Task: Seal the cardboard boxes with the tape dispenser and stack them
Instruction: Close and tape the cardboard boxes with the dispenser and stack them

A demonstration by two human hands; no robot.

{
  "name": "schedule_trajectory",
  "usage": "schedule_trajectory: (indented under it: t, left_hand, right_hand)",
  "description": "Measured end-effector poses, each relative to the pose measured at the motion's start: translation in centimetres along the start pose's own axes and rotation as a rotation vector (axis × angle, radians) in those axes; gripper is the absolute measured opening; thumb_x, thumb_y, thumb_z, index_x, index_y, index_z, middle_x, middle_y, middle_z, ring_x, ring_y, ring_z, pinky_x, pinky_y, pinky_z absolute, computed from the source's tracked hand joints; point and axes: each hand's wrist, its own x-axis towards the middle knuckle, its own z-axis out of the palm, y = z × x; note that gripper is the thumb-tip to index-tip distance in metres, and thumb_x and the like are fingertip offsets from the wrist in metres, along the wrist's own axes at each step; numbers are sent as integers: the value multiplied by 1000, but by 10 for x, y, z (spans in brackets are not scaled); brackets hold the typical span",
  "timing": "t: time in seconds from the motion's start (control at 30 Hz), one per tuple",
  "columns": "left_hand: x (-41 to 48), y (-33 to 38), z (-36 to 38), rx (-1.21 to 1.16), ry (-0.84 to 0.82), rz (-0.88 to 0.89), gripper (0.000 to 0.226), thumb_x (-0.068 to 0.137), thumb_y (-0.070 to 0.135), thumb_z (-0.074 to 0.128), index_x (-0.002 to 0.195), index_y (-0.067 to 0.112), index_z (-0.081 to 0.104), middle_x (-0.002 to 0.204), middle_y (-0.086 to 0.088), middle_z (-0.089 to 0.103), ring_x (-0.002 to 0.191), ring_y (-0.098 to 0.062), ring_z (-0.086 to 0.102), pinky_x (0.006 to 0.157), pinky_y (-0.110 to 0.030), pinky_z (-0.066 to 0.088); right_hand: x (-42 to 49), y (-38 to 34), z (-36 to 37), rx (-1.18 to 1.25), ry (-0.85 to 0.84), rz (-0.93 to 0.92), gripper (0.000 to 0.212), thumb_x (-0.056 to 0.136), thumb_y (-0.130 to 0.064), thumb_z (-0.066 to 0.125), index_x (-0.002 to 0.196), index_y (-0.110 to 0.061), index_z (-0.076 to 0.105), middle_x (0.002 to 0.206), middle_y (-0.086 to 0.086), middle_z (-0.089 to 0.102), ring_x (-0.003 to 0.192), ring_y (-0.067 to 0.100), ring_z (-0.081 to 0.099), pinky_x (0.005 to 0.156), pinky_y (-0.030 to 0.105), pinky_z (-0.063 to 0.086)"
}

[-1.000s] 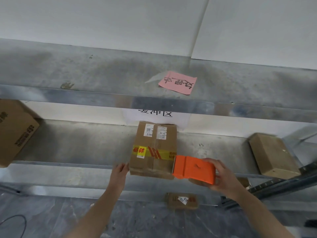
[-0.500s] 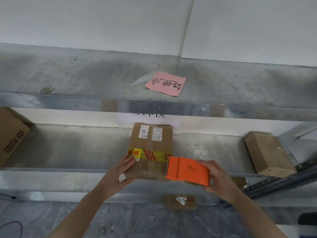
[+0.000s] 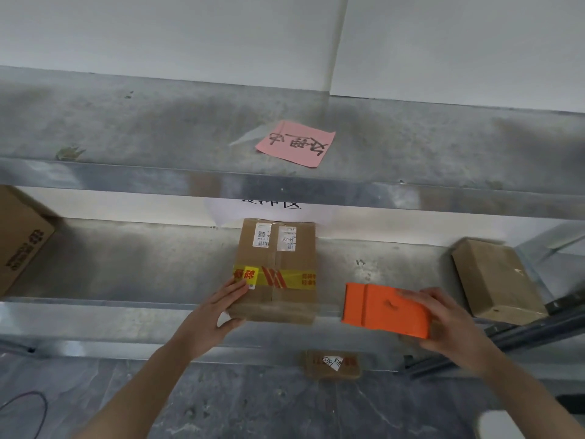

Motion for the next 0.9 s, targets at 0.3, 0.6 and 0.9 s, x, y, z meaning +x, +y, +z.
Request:
schedule_trajectory:
  t: [0.3,0.6,0.9]
  left_hand:
    - [0,10,-1,-22,-25,-57,67,85,47,60,144,44,28,151,35,15,140,14,6,110,-24,33]
    - [0,12,0,-41,-30,-89,65,82,52,60,139,52,28,149,37,18,140,12,11,112,-27,30]
    - [-1,25,3,-64,-14,-117,69,81,53,62,140,50,26,146,40,14,140,13,9,109,-21,27]
  right_hand:
    - [15,-6,-18,-90,-76,-80,95,63,-25,87,134,-61,34,117,-16,35,106,9,46,84,20,40]
    - [25,2,25,-83,-107,-49,89,65,-27,80,129,-69,35,114,-12,34,102,13,48,80,32,53]
    - [56,-13,42,-132,-114,-44,87,67,-18,75,127,-68,36,113,-10,35,103,8,41,79,28,50]
